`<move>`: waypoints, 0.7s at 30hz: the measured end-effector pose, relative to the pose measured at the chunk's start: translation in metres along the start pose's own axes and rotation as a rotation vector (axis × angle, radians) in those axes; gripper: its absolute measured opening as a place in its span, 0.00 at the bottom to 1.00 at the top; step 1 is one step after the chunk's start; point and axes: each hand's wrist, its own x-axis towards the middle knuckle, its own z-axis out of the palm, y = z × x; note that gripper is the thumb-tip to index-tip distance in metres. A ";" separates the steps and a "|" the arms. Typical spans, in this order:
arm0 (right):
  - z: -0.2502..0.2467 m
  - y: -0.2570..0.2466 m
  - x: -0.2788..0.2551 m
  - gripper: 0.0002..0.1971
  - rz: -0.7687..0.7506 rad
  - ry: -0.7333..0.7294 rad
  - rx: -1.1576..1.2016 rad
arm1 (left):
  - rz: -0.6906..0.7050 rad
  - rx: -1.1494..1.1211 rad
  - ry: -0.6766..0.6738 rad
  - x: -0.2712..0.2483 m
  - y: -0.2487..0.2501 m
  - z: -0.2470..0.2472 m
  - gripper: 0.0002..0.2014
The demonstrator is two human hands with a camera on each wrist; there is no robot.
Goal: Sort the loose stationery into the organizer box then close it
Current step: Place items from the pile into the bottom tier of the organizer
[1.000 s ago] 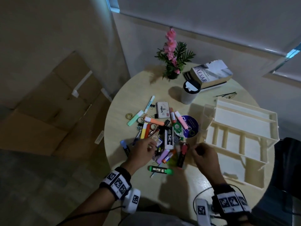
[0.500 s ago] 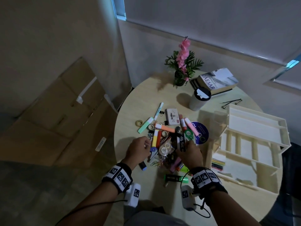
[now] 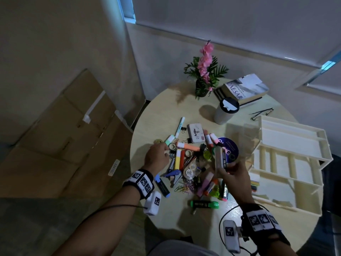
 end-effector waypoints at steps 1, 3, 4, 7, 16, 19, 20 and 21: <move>-0.004 0.001 -0.001 0.15 0.026 0.006 0.138 | 0.039 0.003 -0.011 0.005 0.004 0.000 0.11; -0.012 -0.002 -0.003 0.10 0.109 -0.013 0.366 | 0.152 0.010 -0.045 0.013 0.014 0.004 0.11; -0.016 -0.004 -0.004 0.12 0.164 -0.025 0.477 | 0.207 0.013 -0.057 0.018 0.021 0.007 0.10; -0.028 -0.009 -0.005 0.16 0.347 -0.047 0.863 | 0.292 0.043 -0.065 0.031 0.041 0.018 0.10; -0.044 -0.003 -0.004 0.26 0.326 -0.152 0.959 | 0.305 0.170 -0.087 0.093 0.087 0.039 0.20; -0.044 -0.007 -0.006 0.24 0.309 -0.182 0.934 | 0.344 0.281 -0.132 0.108 0.096 0.043 0.29; -0.044 -0.007 -0.006 0.24 0.308 -0.187 0.924 | 0.356 0.324 -0.156 0.112 0.098 0.044 0.31; -0.044 -0.008 -0.006 0.24 0.310 -0.186 0.913 | 0.368 0.366 -0.182 0.116 0.100 0.046 0.33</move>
